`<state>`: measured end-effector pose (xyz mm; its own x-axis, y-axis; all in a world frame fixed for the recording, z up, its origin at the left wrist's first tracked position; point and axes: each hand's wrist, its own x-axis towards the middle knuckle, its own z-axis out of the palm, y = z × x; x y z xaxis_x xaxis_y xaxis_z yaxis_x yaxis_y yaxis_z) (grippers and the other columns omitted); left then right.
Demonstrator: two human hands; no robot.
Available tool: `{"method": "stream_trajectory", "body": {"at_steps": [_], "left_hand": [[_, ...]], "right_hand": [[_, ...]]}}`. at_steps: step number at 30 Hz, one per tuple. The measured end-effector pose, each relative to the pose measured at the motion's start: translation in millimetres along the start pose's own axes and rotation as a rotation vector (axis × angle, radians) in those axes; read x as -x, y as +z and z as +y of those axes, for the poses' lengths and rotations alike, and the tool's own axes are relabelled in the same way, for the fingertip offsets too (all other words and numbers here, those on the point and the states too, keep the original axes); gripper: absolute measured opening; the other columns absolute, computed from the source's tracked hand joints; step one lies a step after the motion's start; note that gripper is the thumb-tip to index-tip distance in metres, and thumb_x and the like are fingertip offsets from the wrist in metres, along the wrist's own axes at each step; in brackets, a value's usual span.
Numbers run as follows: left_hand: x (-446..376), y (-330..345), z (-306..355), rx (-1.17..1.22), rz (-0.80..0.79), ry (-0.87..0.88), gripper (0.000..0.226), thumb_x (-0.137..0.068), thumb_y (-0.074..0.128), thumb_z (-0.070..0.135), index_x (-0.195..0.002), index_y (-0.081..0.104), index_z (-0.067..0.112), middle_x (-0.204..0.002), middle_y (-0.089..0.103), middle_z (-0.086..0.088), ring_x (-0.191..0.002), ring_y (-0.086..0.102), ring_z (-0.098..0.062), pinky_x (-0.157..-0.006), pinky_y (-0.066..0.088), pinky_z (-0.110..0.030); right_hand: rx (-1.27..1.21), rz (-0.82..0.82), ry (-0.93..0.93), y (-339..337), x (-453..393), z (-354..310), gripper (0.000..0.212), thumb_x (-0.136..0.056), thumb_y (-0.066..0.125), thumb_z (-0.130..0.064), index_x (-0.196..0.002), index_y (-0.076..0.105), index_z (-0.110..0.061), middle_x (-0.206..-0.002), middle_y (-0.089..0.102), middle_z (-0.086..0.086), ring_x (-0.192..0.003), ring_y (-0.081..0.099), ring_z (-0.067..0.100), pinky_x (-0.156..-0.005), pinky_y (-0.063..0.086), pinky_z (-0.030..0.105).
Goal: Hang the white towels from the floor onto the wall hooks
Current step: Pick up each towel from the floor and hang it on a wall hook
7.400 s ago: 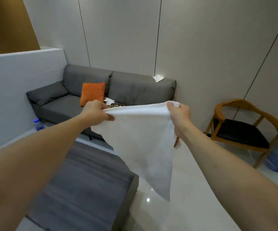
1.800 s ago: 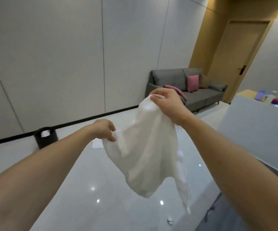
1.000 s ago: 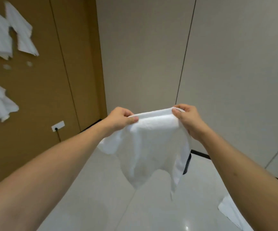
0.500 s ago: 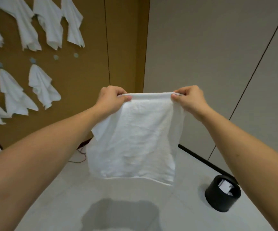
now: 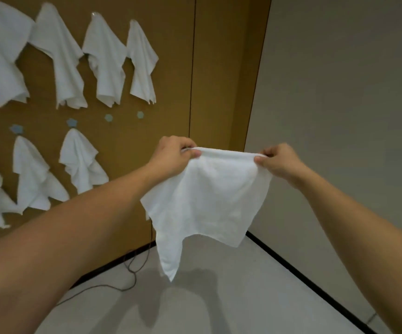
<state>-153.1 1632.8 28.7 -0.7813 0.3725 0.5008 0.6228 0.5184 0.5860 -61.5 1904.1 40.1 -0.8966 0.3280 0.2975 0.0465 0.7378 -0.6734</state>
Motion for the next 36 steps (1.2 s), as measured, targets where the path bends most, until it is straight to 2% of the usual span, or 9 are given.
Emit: {"method": "stream_trajectory", "body": {"at_steps": [5, 8, 11, 15, 18, 22, 26, 31, 36], "left_hand": [[-57.3, 18.7, -64.2, -0.052, -0.008, -0.066, 0.013, -0.091, 0.062, 0.039, -0.092, 0.075, 0.033, -0.097, 0.071, 0.012, -0.093, 0.059, -0.008, -0.081, 0.041, -0.025], [-88.8, 31.1, -109.5, -0.093, -0.026, -0.108, 0.016, -0.09, 0.062, 0.037, -0.096, 0.075, 0.031, -0.1, 0.071, 0.011, -0.093, 0.06, -0.009, -0.08, 0.042, -0.025], [-120.5, 40.3, -152.6, -0.144, -0.042, -0.167, 0.017, -0.09, 0.064, 0.035, -0.097, 0.076, 0.026, -0.097, 0.072, 0.007, -0.091, 0.063, -0.01, -0.078, 0.045, -0.025], [-161.8, 31.0, -198.6, -0.185, -0.005, -0.253, 0.015, -0.09, 0.063, 0.034, -0.093, 0.076, 0.027, -0.087, 0.071, 0.012, -0.082, 0.063, -0.005, -0.073, 0.048, -0.023], [-191.7, 15.8, -228.8, -0.218, 0.028, -0.297, 0.014, -0.092, 0.061, 0.032, -0.09, 0.074, 0.028, -0.082, 0.068, 0.016, -0.075, 0.059, 0.005, -0.065, 0.043, -0.01], [-216.7, -4.3, -278.5, -0.321, 0.12, -0.395, 0.016, -0.094, 0.062, 0.031, -0.095, 0.074, 0.022, -0.093, 0.071, 0.004, -0.086, 0.062, -0.012, -0.079, 0.046, -0.028], [-230.8, -19.8, -333.5, -0.416, 0.18, -0.503, 0.019, -0.09, 0.064, 0.041, -0.086, 0.072, 0.024, -0.079, 0.064, 0.014, -0.079, 0.061, -0.007, -0.07, 0.043, -0.023], [-256.7, -40.5, -407.7, -0.433, 0.241, -0.551, 0.028, -0.086, 0.066, 0.048, -0.076, 0.071, 0.023, -0.07, 0.065, 0.011, -0.07, 0.058, -0.002, -0.066, 0.043, -0.023], [-296.9, -66.1, -483.0, -0.415, 0.273, -0.563, 0.024, -0.089, 0.067, 0.038, -0.086, 0.076, 0.016, -0.079, 0.069, 0.006, -0.074, 0.06, -0.007, -0.064, 0.037, -0.014]], "right_hand": [[-0.035, -0.291, -0.001, 82.7, -84.4, 10.5, 0.007, -0.093, 0.065, -0.024, -0.092, 0.072, -0.021, -0.094, 0.067, -0.001, -0.092, 0.062, 0.018, -0.076, 0.048, 0.03], [-0.154, -0.492, -0.065, 146.3, -129.5, -9.1, 0.032, -0.089, 0.071, -0.035, -0.119, 0.067, -0.024, -0.114, 0.066, -0.006, -0.106, 0.061, 0.015, -0.089, 0.047, 0.032], [-0.278, -0.647, -0.149, 205.6, -174.5, -32.4, 0.028, -0.086, 0.074, -0.038, -0.107, 0.073, -0.019, -0.101, 0.074, 0.002, -0.093, 0.071, 0.02, -0.085, 0.056, 0.036], [-0.323, -0.628, -0.183, 265.4, -246.9, -49.8, 0.037, -0.09, 0.07, -0.032, -0.096, 0.067, 0.004, -0.08, 0.059, 0.011, -0.07, 0.056, 0.024, -0.063, 0.042, 0.031], [-0.34, -0.626, -0.211, 302.1, -301.6, -63.4, 0.037, -0.089, 0.069, -0.035, -0.093, 0.069, 0.001, -0.076, 0.057, 0.006, -0.067, 0.052, 0.017, -0.06, 0.038, 0.03], [-0.234, -0.535, -0.405, 353.1, -360.4, -81.0, 0.025, -0.091, 0.064, -0.035, -0.078, 0.073, -0.016, -0.07, 0.064, -0.005, -0.071, 0.058, 0.012, -0.058, 0.039, 0.027], [-0.205, -0.519, -0.461, 403.7, -397.1, -95.1, 0.033, -0.091, 0.063, -0.042, -0.099, 0.076, -0.013, -0.092, 0.073, 0.003, -0.089, 0.065, 0.02, -0.071, 0.038, 0.024], [-0.265, -0.518, -0.441, 467.6, -442.3, -119.9, 0.038, -0.086, 0.066, -0.045, -0.06, 0.066, -0.017, -0.054, 0.059, -0.004, -0.057, 0.057, 0.012, -0.058, 0.039, 0.027], [-0.174, -0.453, -0.512, 533.1, -493.6, -154.6, 0.037, -0.087, 0.066, -0.044, -0.07, 0.07, -0.01, -0.062, 0.064, 0.004, -0.063, 0.062, 0.018, -0.058, 0.046, 0.031]]}}
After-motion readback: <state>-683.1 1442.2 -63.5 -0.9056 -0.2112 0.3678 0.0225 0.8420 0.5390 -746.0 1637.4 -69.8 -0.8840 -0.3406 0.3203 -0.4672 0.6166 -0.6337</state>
